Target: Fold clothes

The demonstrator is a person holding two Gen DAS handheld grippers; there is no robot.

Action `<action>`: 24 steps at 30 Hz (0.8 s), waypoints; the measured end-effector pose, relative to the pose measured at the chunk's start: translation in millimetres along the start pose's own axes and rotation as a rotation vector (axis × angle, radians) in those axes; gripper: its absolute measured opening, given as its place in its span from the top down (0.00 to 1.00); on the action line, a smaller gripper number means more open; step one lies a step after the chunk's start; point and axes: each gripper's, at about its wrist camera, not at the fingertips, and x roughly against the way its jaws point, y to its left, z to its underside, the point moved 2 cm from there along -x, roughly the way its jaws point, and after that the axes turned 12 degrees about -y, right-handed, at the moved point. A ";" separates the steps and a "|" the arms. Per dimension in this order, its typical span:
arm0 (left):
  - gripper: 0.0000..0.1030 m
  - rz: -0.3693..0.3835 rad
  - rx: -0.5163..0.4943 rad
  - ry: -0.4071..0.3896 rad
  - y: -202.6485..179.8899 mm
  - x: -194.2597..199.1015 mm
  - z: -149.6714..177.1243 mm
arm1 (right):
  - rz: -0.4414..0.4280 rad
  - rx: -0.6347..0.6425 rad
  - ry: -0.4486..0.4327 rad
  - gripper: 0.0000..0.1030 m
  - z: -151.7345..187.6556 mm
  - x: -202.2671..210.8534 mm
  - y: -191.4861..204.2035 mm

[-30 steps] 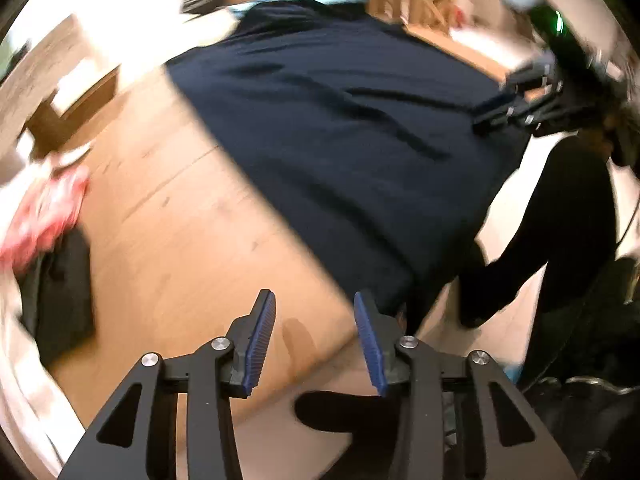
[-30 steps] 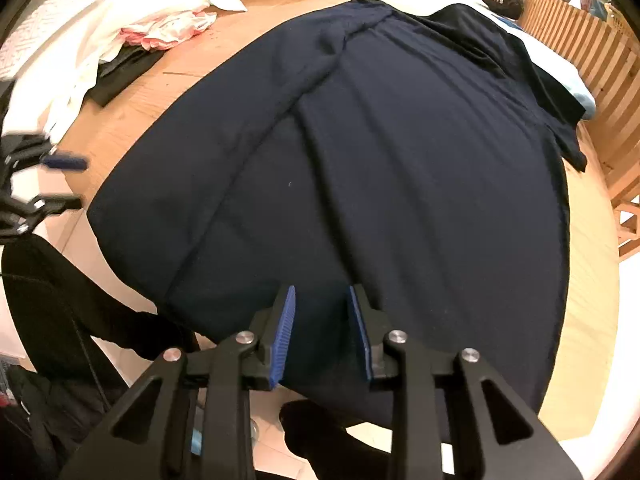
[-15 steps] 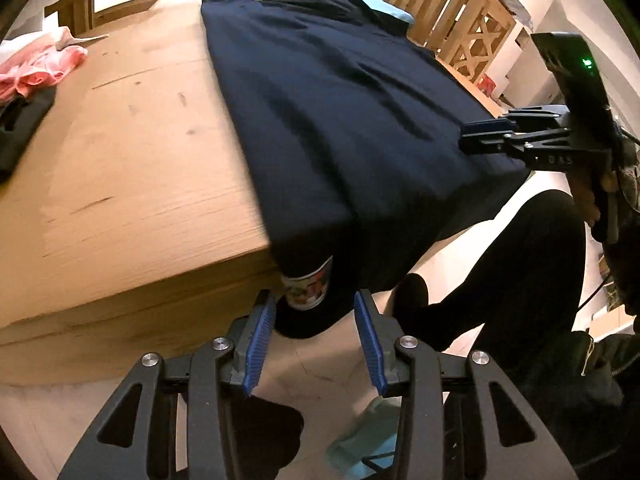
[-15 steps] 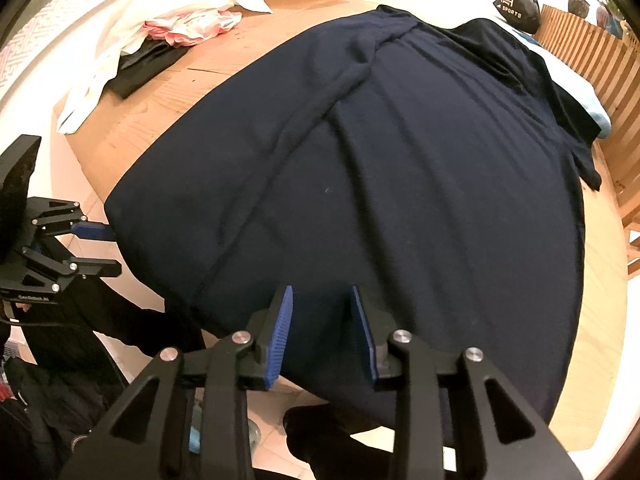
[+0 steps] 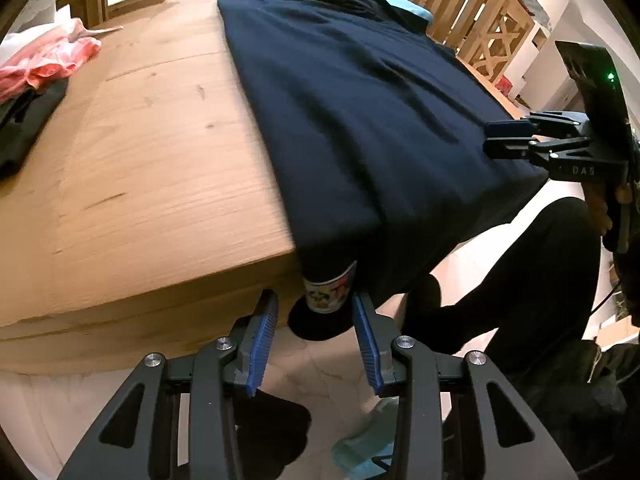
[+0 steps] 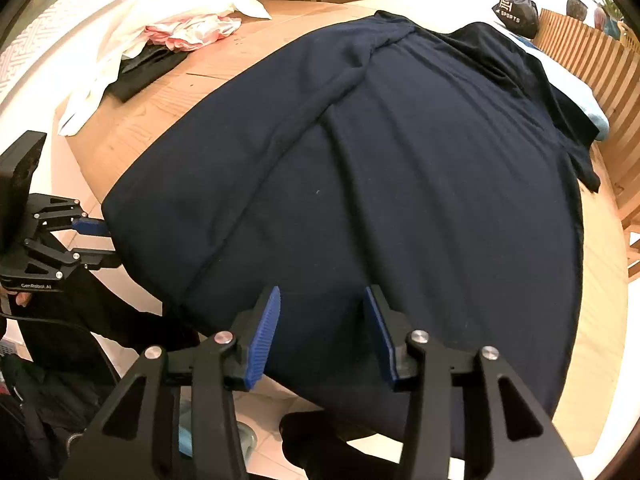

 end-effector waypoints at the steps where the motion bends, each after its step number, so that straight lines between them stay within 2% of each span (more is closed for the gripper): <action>1: 0.65 0.010 0.019 0.003 -0.6 -2.4 0.1 | -0.001 0.000 -0.001 0.57 0.1 -0.1 -0.3; 3: 0.66 0.016 0.021 0.001 -1.7 -1.8 0.3 | -0.004 -0.002 -0.003 0.56 0.4 -0.5 -1.0; 4: 0.72 0.017 0.019 -0.001 -2.2 -0.9 0.4 | -0.004 -0.001 -0.004 0.56 0.6 -0.4 -1.1; 5: 0.84 0.018 0.016 -0.002 -2.8 0.0 0.4 | -0.004 0.000 -0.006 0.55 0.9 -0.3 -1.1; 7: 0.94 0.020 0.011 -0.006 -3.8 1.7 0.6 | -0.003 0.001 -0.011 0.55 1.5 -0.1 -0.5; 9: 0.96 0.023 0.006 -0.009 -4.9 3.5 0.7 | -0.001 0.000 -0.016 0.54 2.3 0.0 0.7; 12: 0.97 0.027 -0.002 -0.014 -6.5 6.2 0.9 | 0.001 0.004 -0.018 0.46 2.8 -0.4 -0.7; 17: 0.97 0.036 0.007 -0.005 2.4 25.6 9.2 | 0.005 0.011 -0.006 0.45 1.9 -1.6 -3.5; 21: 0.99 -0.056 -0.025 0.036 14.8 20.7 18.8 | 0.013 0.010 -0.004 0.42 2.5 -1.6 -4.1; 24: 1.00 -0.043 0.002 0.034 17.0 16.9 18.8 | 0.016 0.006 -0.008 0.42 3.1 -1.2 -5.2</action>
